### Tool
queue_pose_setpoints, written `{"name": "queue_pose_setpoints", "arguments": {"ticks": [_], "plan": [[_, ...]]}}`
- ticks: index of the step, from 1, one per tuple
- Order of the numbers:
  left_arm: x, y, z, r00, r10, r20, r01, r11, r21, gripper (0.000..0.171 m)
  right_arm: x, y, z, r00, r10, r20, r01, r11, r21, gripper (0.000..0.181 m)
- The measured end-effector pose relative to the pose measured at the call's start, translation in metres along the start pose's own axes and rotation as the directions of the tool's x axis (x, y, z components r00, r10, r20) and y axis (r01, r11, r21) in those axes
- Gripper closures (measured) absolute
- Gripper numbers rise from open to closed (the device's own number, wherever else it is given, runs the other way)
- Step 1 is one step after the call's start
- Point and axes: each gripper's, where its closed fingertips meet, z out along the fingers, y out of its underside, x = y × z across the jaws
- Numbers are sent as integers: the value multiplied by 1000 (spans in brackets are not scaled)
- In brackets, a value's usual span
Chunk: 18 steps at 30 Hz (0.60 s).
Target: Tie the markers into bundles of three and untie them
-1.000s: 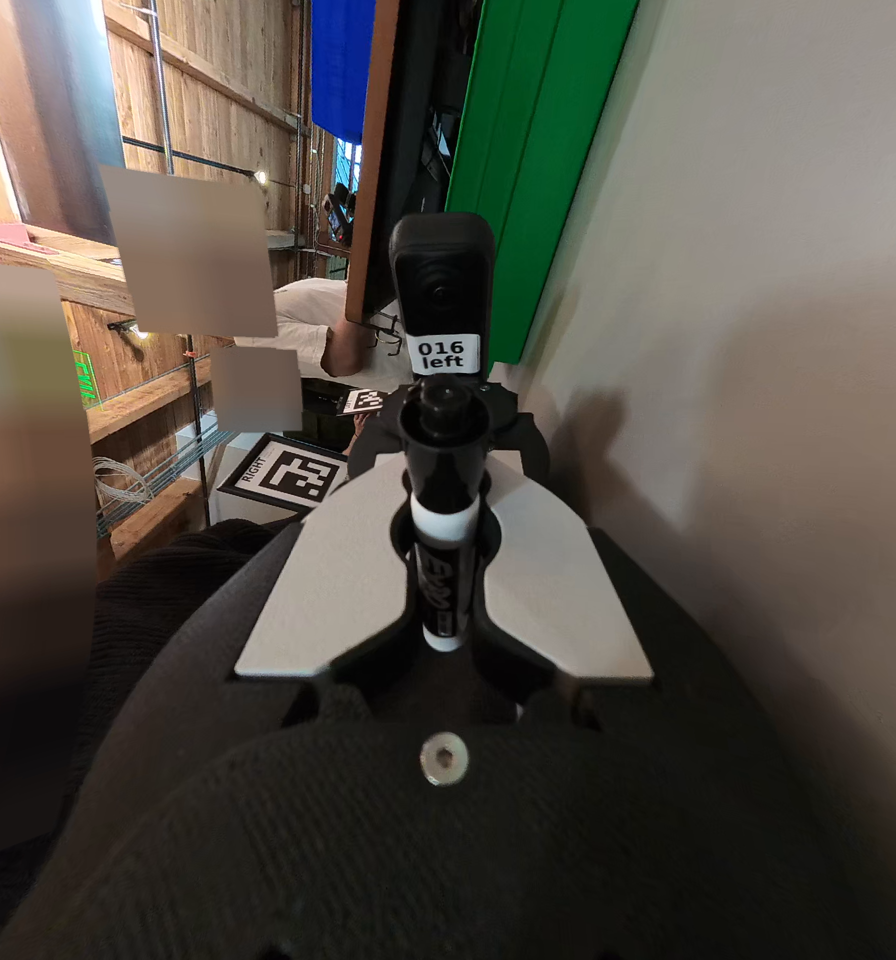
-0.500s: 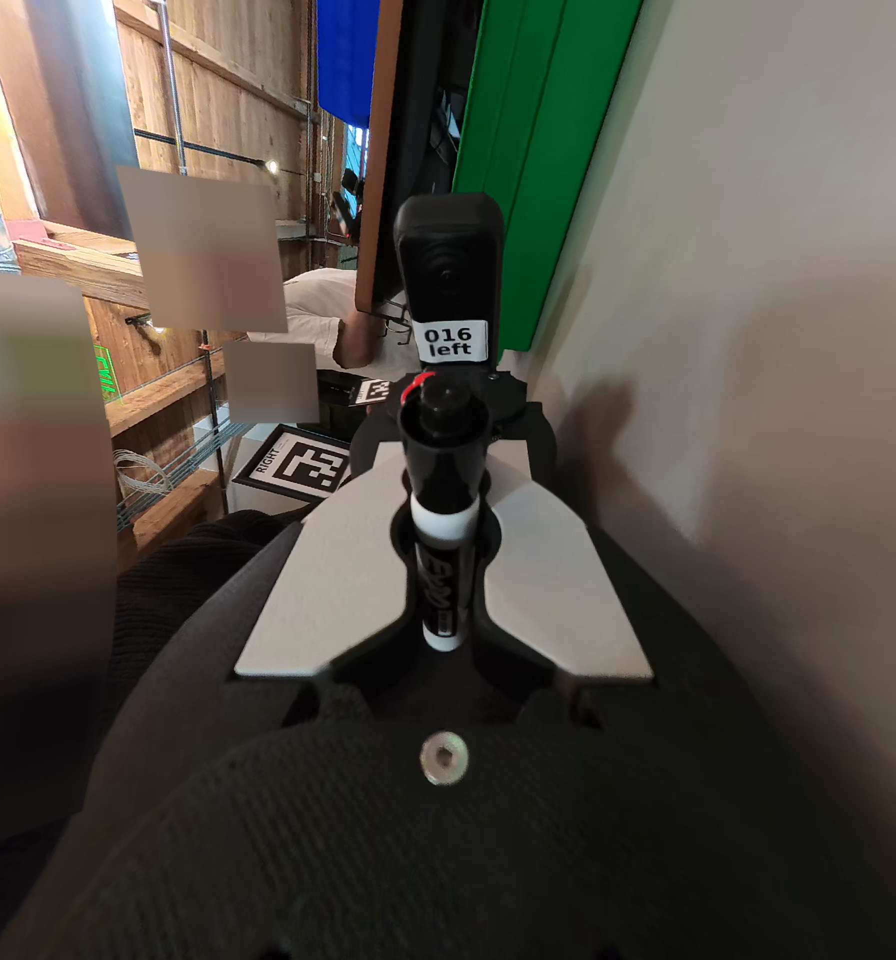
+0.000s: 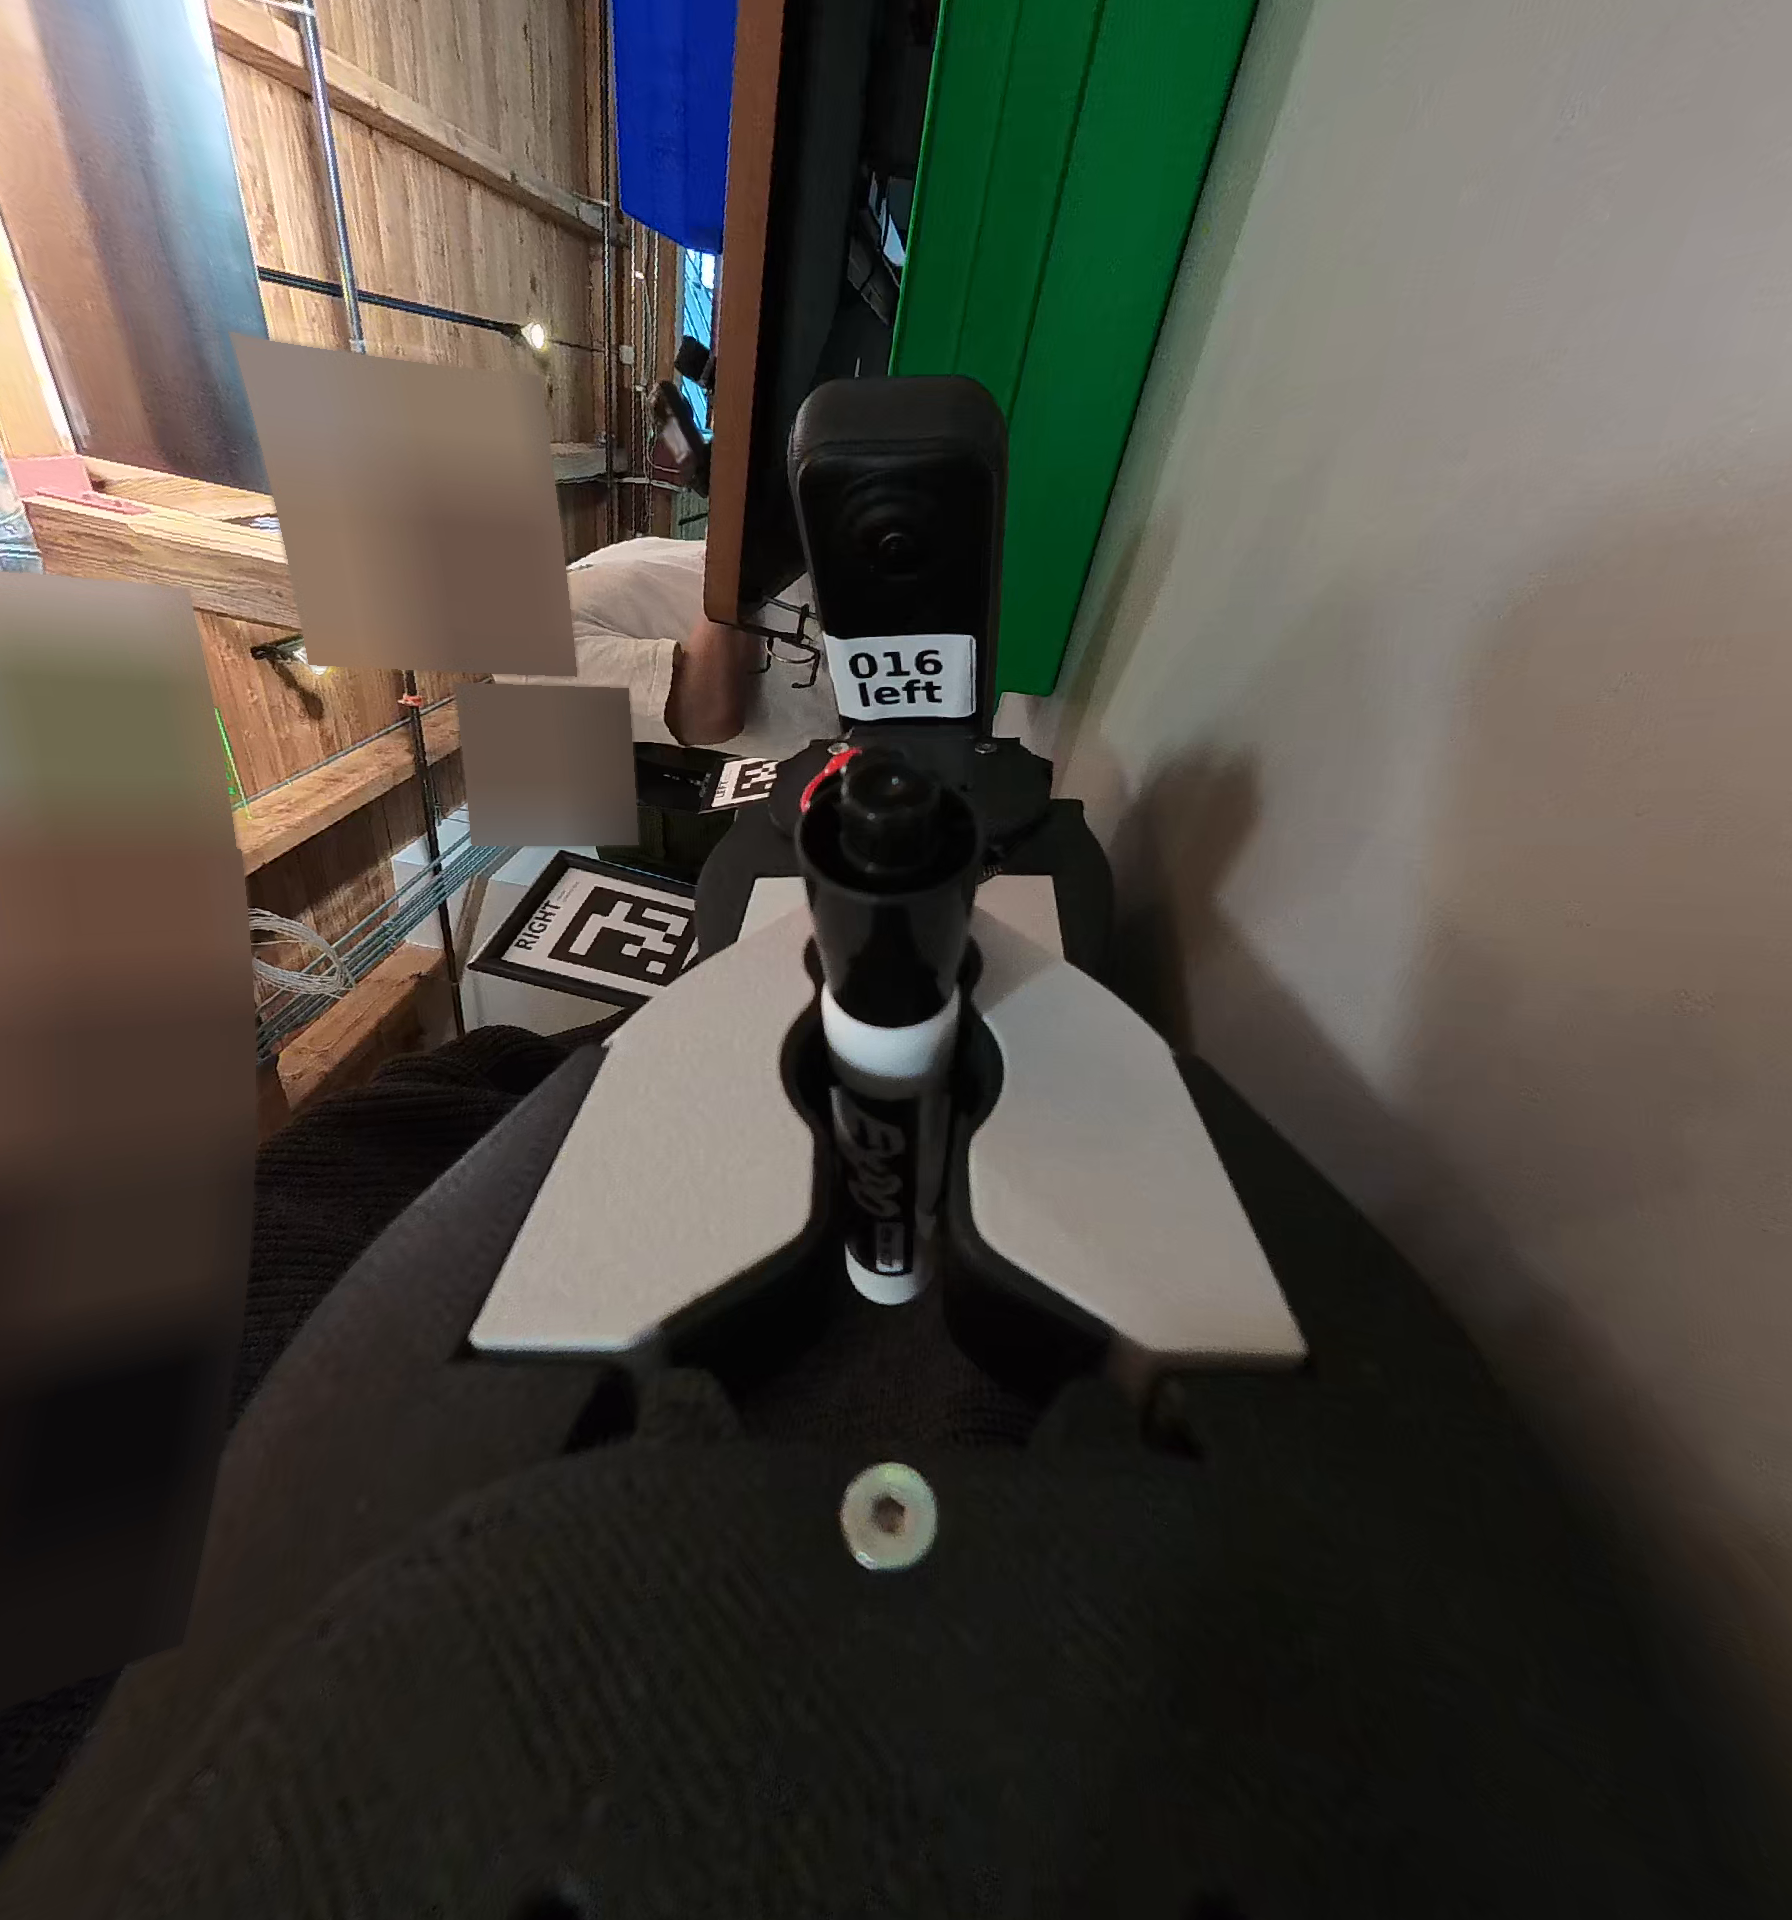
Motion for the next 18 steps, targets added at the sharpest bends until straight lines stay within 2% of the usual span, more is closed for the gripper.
{"name": "queue_pose_setpoints", "arguments": {"ticks": [10,15,18], "plan": [[7,1,0,999,6,-33,-6,1000,-7,130,-1,-7,-5,1000,13,5,-13,999,41,162],[6,-2,-3,1000,2,-25,-2,1000,3,133,-1,-11,-8,1000,-3,-6,4,999,53,162],[3,-2,-2,1000,-4,-7,4,1000,1,141,1,-13,-9,1000,-2,-16,3,998,62,162]]}}
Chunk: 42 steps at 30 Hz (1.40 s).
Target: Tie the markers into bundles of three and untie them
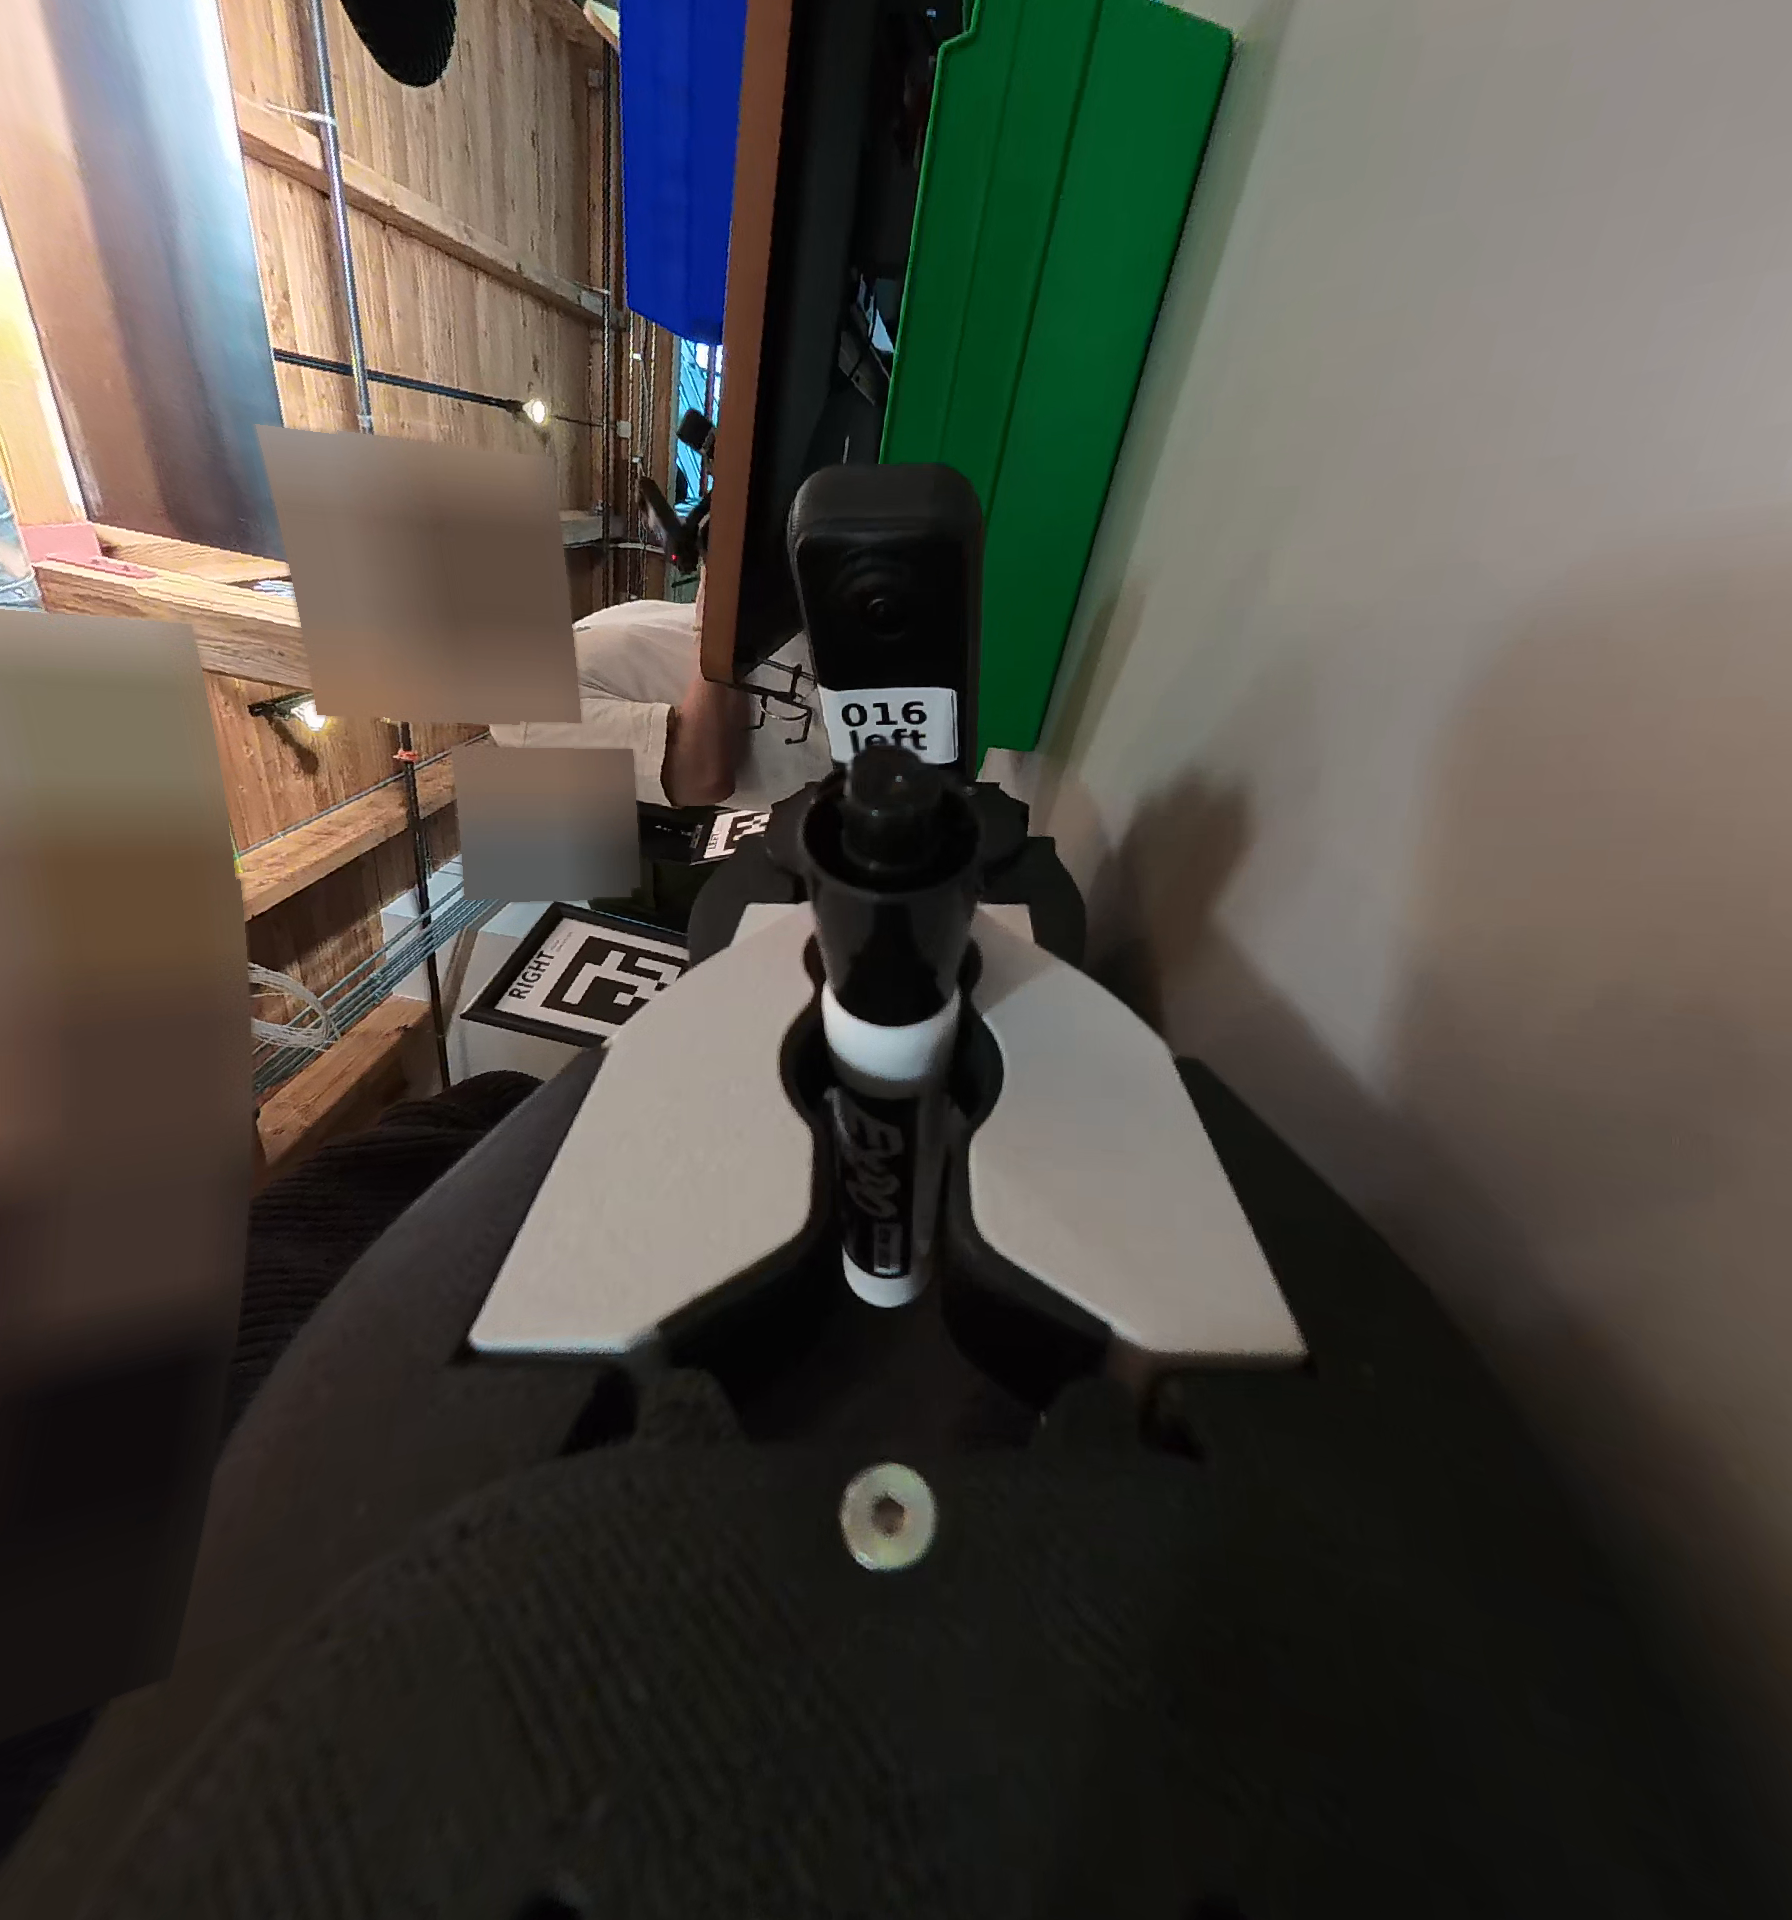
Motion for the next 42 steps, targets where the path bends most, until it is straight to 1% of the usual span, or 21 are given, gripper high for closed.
{"name": "queue_pose_setpoints", "arguments": {"ticks": [3,5,9,18,22,25,34,37,42], "plan": [[-3,0,0,1000,-5,17,5,1000,-1,148,0,-1,0,1000,8,3,-9,1000,5,162],[-3,0,-1,1000,-13,14,13,1000,-1,148,1,-1,0,1000,11,5,-11,1000,9,162],[-1,-2,-2,999,-31,-10,31,999,9,145,-1,0,0,1000,4,6,-4,1000,4,162],[-2,-10,-7,1000,-18,3,18,999,45,144,0,-4,-5,1000,15,-1,-15,1000,13,162],[0,-12,-8,1000,-14,-10,14,998,56,142,0,1,-2,1000,30,8,-30,1000,-5,162],[3,-13,-9,1000,-10,-29,12,998,65,137,-1,6,1,999,44,19,-43,999,-26,162],[5,-10,-6,999,-9,-46,11,999,51,134,-2,12,6,999,42,26,-41,998,-40,161],[6,-8,-4,999,-11,-49,13,999,42,134,-2,10,6,999,27,19,-26,999,-20,161],[5,-6,-2,999,-3,-40,5,1000,31,135,-2,11,6,1000,18,15,-17,1000,-24,161]]}}
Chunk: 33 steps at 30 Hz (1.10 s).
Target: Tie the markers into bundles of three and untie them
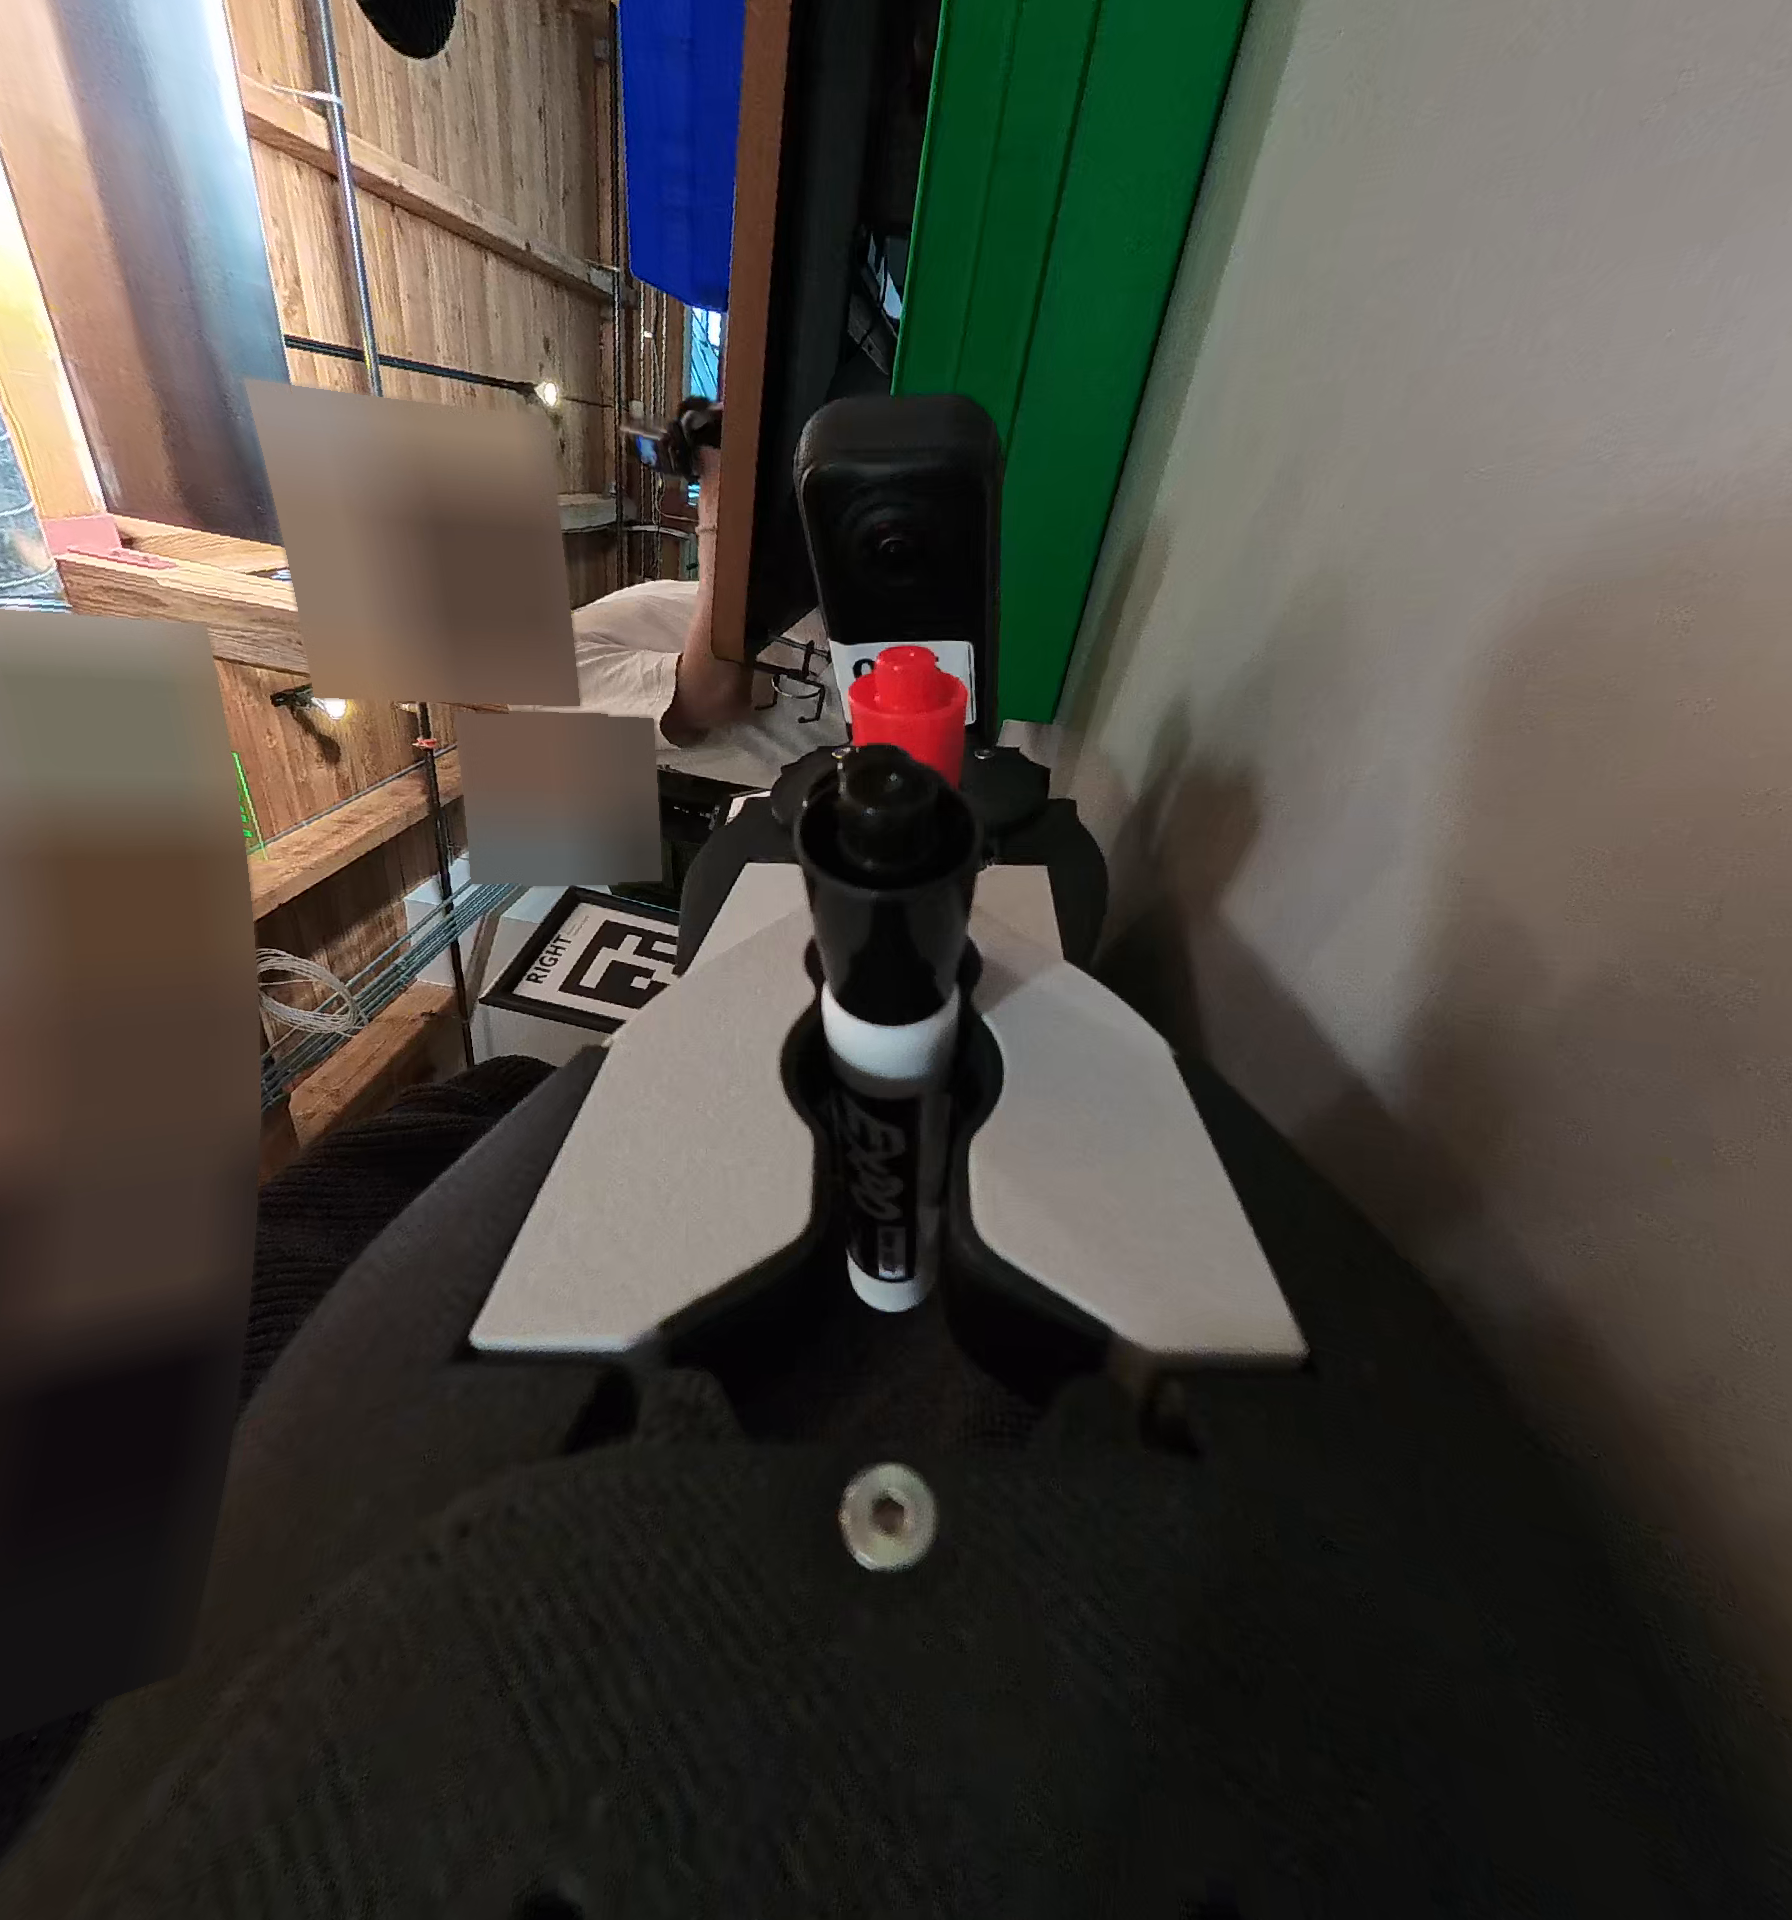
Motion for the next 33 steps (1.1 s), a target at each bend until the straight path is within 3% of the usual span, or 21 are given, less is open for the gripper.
{"name": "queue_pose_setpoints", "arguments": {"ticks": [25,33], "plan": [[7,3,0,999,-6,-44,5,1000,-18,140,-7,1,2,994,75,79,-75,997,-2,161],[5,5,1,1000,-5,-30,4,1000,-28,150,-10,3,3,992,76,96,-75,997,-17,161]]}}
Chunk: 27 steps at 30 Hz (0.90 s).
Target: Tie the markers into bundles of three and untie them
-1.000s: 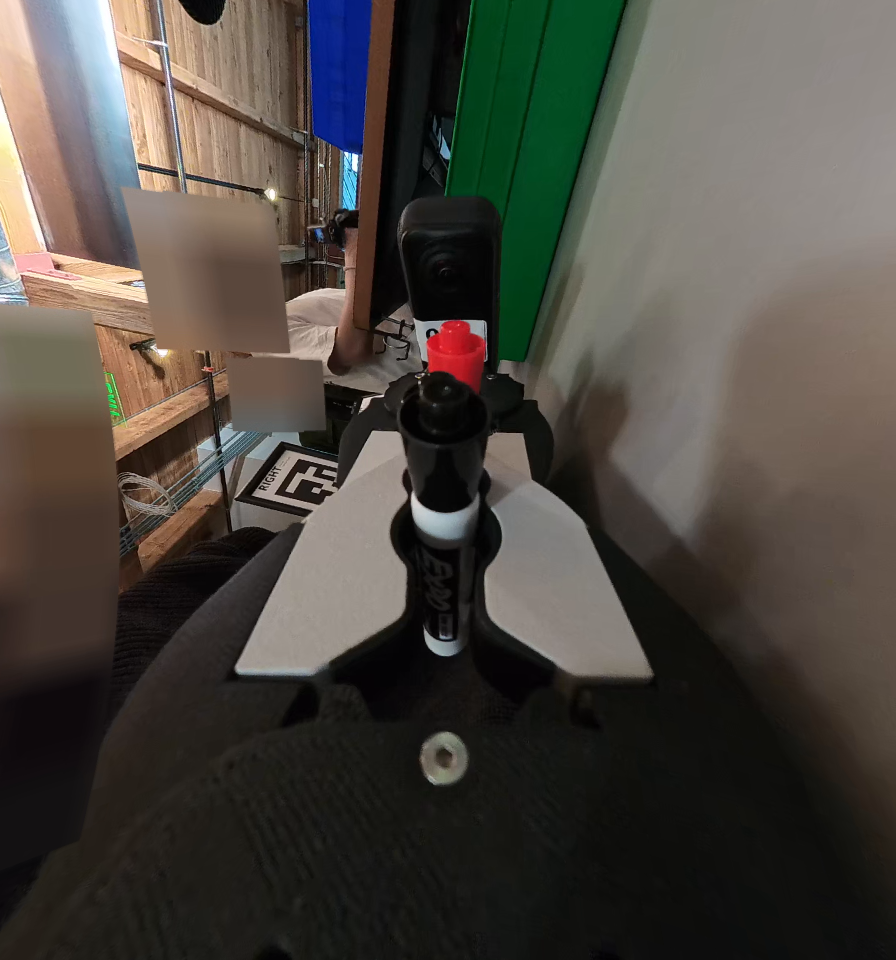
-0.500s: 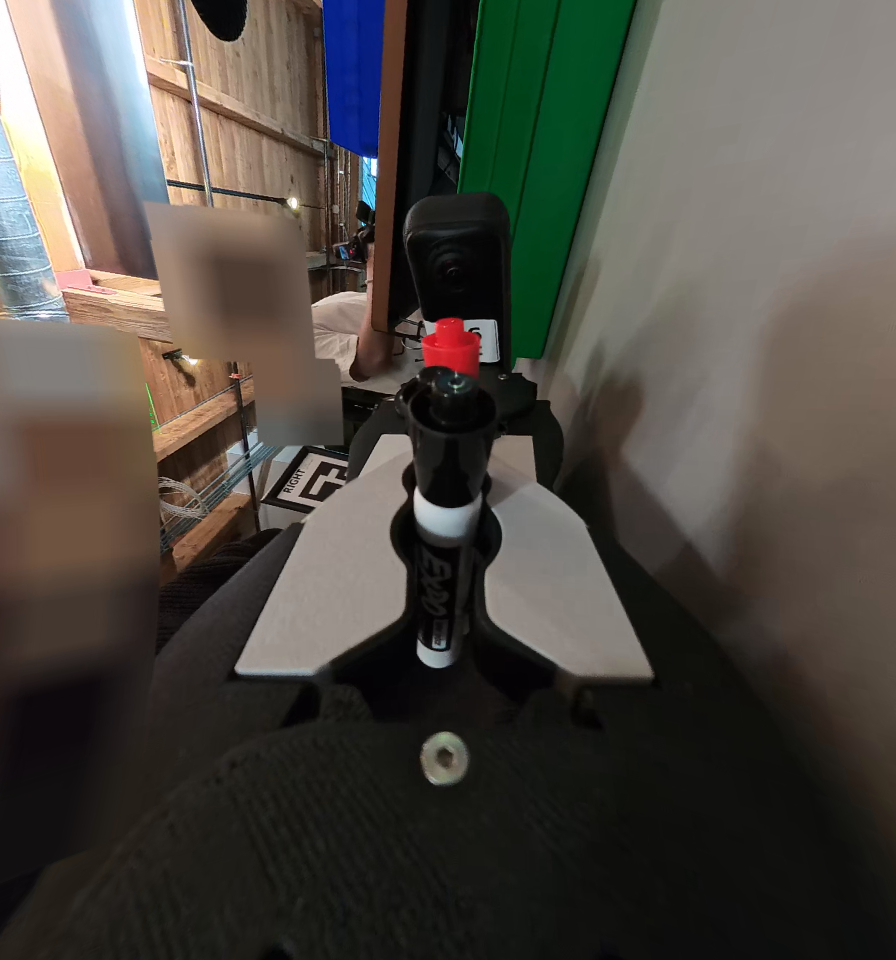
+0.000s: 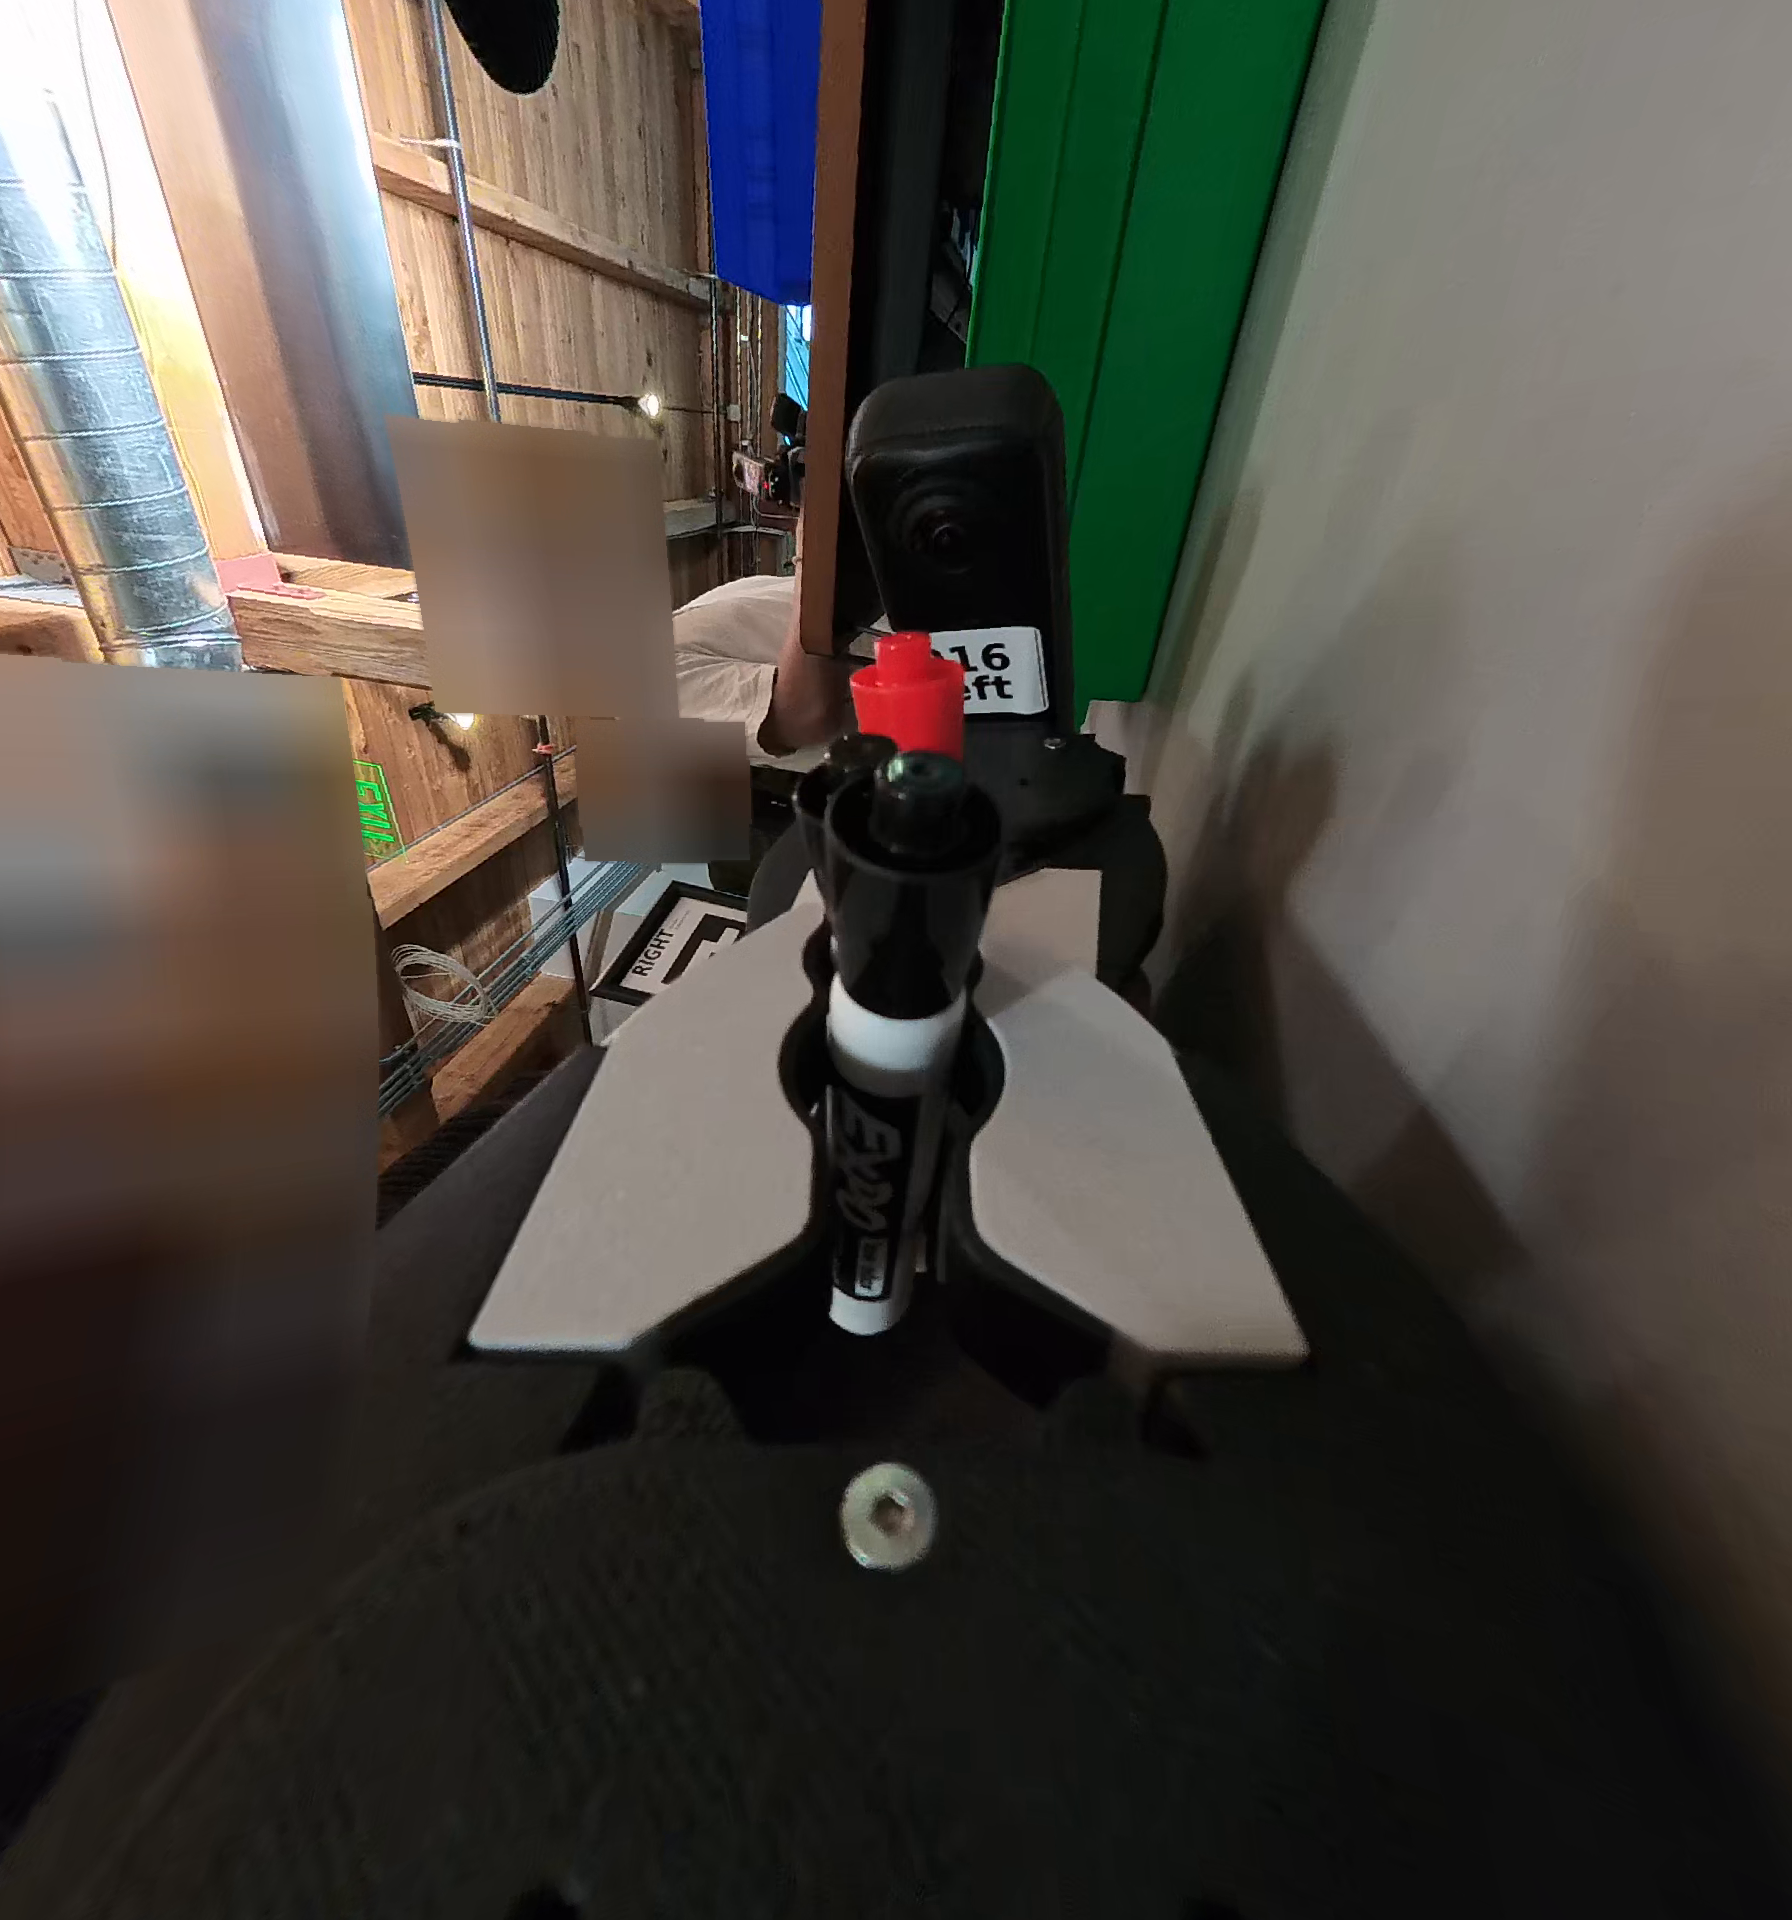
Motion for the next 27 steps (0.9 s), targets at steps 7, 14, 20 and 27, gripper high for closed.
{"name": "queue_pose_setpoints", "arguments": {"ticks": [7,14,20,27], "plan": [[-5,6,4,999,5,32,-4,1000,-31,152,-2,-6,-3,1000,-15,-3,15,1000,24,158],[-4,0,2,1000,2,31,-2,1000,2,152,-1,-11,-6,999,-34,-27,36,998,42,150],[-2,-2,1,1000,18,26,-18,1000,15,152,-2,-18,-11,997,-59,-51,62,996,57,146],[0,-4,0,998,57,36,-58,998,23,153,-5,-26,-16,995,-83,-54,87,993,84,143]]}}
